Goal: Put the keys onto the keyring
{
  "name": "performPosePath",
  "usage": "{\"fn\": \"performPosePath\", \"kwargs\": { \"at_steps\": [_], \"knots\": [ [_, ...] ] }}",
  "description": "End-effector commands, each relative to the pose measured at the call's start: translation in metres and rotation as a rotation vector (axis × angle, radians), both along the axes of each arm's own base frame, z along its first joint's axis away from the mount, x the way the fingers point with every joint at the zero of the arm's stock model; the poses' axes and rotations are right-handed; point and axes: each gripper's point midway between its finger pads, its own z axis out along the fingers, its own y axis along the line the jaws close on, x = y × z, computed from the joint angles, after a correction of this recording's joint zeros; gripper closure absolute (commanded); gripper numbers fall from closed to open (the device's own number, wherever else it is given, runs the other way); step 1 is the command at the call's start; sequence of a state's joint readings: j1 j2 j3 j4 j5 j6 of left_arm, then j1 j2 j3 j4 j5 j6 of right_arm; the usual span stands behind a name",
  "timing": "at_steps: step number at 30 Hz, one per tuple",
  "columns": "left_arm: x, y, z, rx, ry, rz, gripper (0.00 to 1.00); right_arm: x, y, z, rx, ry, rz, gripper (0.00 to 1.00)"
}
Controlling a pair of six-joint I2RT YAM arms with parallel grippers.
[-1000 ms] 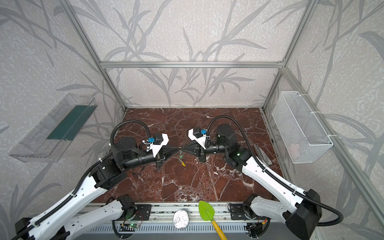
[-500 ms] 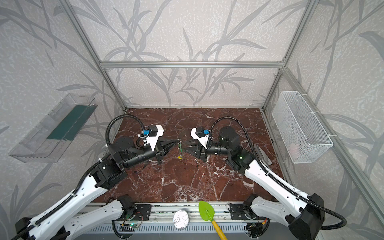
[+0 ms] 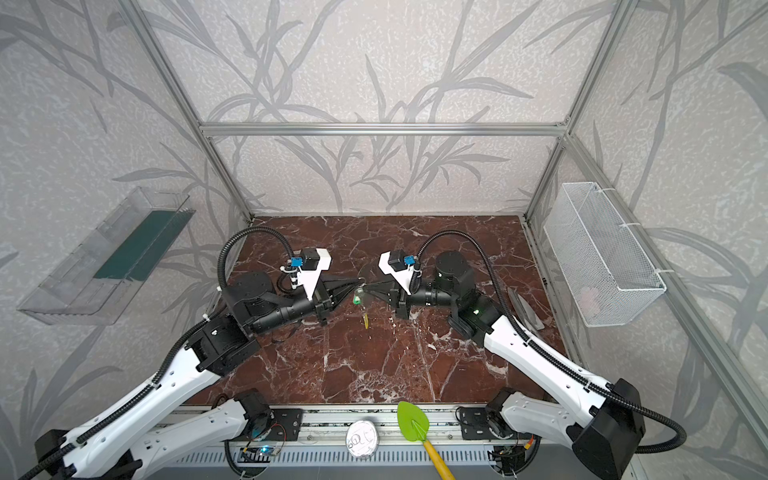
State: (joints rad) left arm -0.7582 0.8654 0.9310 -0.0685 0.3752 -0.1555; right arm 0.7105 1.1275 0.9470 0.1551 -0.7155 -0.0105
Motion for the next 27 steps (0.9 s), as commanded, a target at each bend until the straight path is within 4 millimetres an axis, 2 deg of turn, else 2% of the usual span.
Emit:
{"fn": "performPosePath", "kwargs": {
  "at_steps": [1,5,17,19,21,27],
  "knots": [
    [-0.002,0.000,0.010,-0.055,-0.016,-0.002,1.00,-0.002,0.004,0.014,0.029,-0.032,0.025,1.00],
    [0.005,0.002,0.009,-0.106,-0.005,0.040,1.00,-0.008,0.007,0.013,0.019,-0.034,0.054,1.00],
    [0.002,0.000,0.011,-0.210,-0.018,0.026,1.00,-0.017,0.018,0.015,0.027,0.010,0.139,1.00],
    [0.000,0.001,0.012,-0.219,-0.027,0.026,1.00,-0.011,0.016,0.014,0.033,0.021,0.109,0.80],
    [-0.001,0.005,0.014,-0.230,-0.042,0.035,1.00,-0.005,0.009,0.015,0.054,0.037,0.079,0.72],
    [-0.006,0.007,0.014,-0.226,-0.051,0.025,1.00,0.005,-0.006,0.027,0.121,0.065,0.052,0.68]
  ]
}}
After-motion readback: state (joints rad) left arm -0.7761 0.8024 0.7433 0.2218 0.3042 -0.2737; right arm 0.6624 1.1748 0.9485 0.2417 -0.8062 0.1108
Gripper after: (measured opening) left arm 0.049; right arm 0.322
